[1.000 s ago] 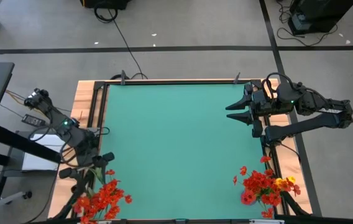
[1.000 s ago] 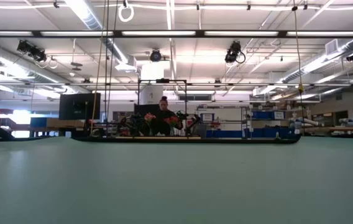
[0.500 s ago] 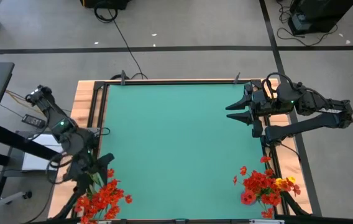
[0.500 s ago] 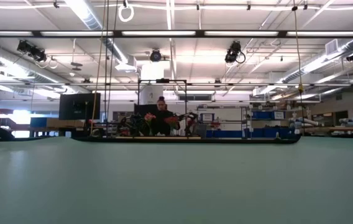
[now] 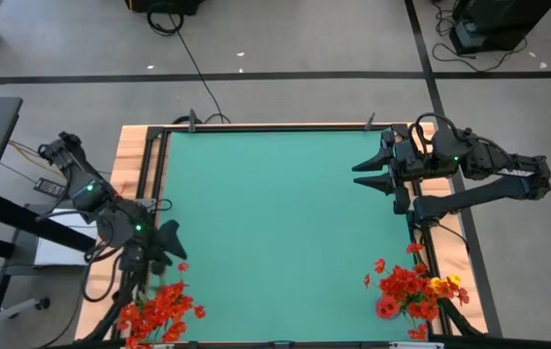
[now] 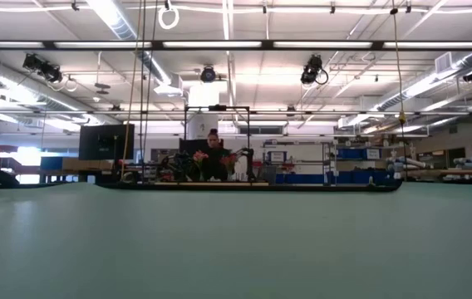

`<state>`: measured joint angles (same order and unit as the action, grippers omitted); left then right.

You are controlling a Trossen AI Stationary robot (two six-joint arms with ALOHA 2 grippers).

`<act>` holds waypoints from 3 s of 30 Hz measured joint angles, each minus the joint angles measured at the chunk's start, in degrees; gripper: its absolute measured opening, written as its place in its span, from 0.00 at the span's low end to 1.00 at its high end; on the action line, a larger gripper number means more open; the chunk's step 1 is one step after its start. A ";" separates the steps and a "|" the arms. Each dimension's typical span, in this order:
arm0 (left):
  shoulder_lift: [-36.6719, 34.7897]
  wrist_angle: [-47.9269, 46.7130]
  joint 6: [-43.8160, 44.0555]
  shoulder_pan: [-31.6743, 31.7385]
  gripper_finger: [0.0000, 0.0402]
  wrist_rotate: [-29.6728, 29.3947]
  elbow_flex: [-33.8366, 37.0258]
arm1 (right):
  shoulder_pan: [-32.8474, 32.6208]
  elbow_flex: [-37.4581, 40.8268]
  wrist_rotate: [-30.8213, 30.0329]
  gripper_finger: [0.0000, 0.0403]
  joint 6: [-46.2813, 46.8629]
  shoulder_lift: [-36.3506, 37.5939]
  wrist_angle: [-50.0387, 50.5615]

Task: Sort flowers into vase by color
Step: Put the black tulip into the transparent vase, then return to Home Position

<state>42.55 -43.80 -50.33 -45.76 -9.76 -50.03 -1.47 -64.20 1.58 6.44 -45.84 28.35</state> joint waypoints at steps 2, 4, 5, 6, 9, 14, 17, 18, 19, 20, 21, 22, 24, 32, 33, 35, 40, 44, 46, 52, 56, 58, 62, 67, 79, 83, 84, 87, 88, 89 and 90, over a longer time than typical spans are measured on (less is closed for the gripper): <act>0.70 -0.83 -2.73 0.00 0.79 -3.96 -1.56 | 0.01 0.00 0.00 0.35 0.00 -0.02 0.01; 1.14 -1.65 -5.84 -0.02 0.79 -7.76 -2.79 | 0.01 0.00 0.00 0.35 0.00 -0.02 -0.01; 1.36 -2.24 -7.13 0.00 0.79 -9.44 -3.31 | 0.00 0.00 0.00 0.35 0.00 -0.02 0.01; 1.51 -2.68 -8.23 0.00 0.79 -10.97 -3.78 | -0.01 0.00 0.00 0.35 0.00 -0.02 -0.01; 1.71 -2.80 -9.49 0.00 0.79 -16.51 -4.63 | -0.01 0.00 -0.01 0.35 0.00 -0.02 0.01; 1.14 -2.57 -9.30 1.32 0.79 -22.13 -5.17 | -0.01 0.00 0.00 0.35 0.00 -0.02 -0.01; 0.79 -0.89 -6.38 4.74 0.76 -21.58 -5.17 | -0.01 0.00 0.00 0.35 0.00 -0.01 0.00; 0.80 -0.14 -5.23 6.22 0.75 -20.58 -5.17 | -0.01 0.00 0.00 0.35 0.00 -0.01 -0.01; 0.82 0.60 -4.35 7.87 0.74 -19.46 -5.17 | 0.00 0.00 0.00 0.35 0.00 0.00 0.00; 0.84 1.72 -3.23 9.78 0.73 -17.20 -5.17 | -0.01 0.00 0.00 0.35 0.00 -0.02 0.00; 0.88 3.30 -2.24 11.70 0.71 -14.49 -5.17 | 0.00 0.00 0.00 0.35 0.00 -0.01 -0.01; 0.96 5.22 -0.80 13.80 0.70 -11.07 -5.17 | -0.01 0.00 0.00 0.35 0.00 -0.01 -0.01; 1.12 9.50 2.11 18.42 0.68 -4.36 -5.02 | -0.01 0.00 0.00 0.35 0.00 -0.02 -0.01; 5.85 23.92 15.04 37.46 0.60 16.66 -4.87 | -0.01 0.00 0.00 0.35 0.00 -0.02 -0.01; 6.26 25.48 17.41 39.28 0.59 18.72 -4.85 | -0.01 0.00 0.00 0.35 0.00 -0.02 -0.01; 6.81 29.67 22.08 42.39 0.57 20.92 -4.82 | -0.01 0.00 0.00 0.35 0.00 -0.01 -0.01; 6.72 36.77 34.38 46.06 0.54 20.53 -4.82 | -0.01 0.00 0.00 0.35 0.00 -0.02 -0.03; 2.65 34.52 40.73 47.11 0.50 17.40 -1.72 | 0.01 -0.01 0.00 0.35 0.00 -0.02 -0.01; -1.06 34.81 43.28 47.34 0.48 14.94 1.83 | 0.01 0.00 0.00 0.35 0.00 -0.02 -0.01; -15.18 35.58 54.85 47.65 0.42 11.22 14.46 | -0.01 0.00 0.00 0.35 0.00 -0.01 -0.02; -23.81 36.12 51.05 47.63 0.37 11.14 23.51 | 0.00 -0.01 0.00 0.35 0.00 -0.02 -0.01; -27.10 38.29 48.71 47.63 0.33 11.19 27.98 | 0.00 -0.02 0.00 0.35 0.00 -0.02 -0.03; -31.16 46.33 48.39 47.54 0.26 16.16 35.34 | 0.01 -0.01 0.00 0.35 0.00 -0.02 -0.02; -32.88 52.43 49.48 47.52 0.17 21.43 41.38 | 0.00 0.00 0.00 0.35 0.00 -0.02 -0.02; -33.32 58.54 50.94 47.54 0.09 18.52 49.00 | 0.01 -0.02 0.00 0.35 0.00 -0.01 -0.01; -33.32 59.17 51.04 47.54 0.08 18.38 49.51 | 0.01 -0.01 0.00 0.35 0.00 -0.02 -0.03; -33.30 59.14 51.04 47.54 0.08 18.38 49.51 | 0.01 -0.02 0.00 0.35 0.00 -0.02 -0.03; -33.40 58.43 51.47 47.54 0.08 18.49 49.51 | -0.01 -0.02 0.00 0.35 0.00 -0.02 -0.03; -33.75 57.99 52.16 47.54 0.08 18.67 49.51 | 0.00 0.00 0.00 0.35 0.00 -0.01 -0.01; -34.32 57.34 52.56 47.54 0.08 18.91 49.51 | -0.01 -0.01 0.00 0.35 0.00 -0.01 -0.01; -35.13 56.54 52.87 47.54 0.08 19.22 49.51 | -0.01 -0.01 0.00 0.35 0.00 0.00 -0.03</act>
<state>7.42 12.75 2.54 1.78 9.47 -0.51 -1.48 -64.22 1.58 6.44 -45.84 28.32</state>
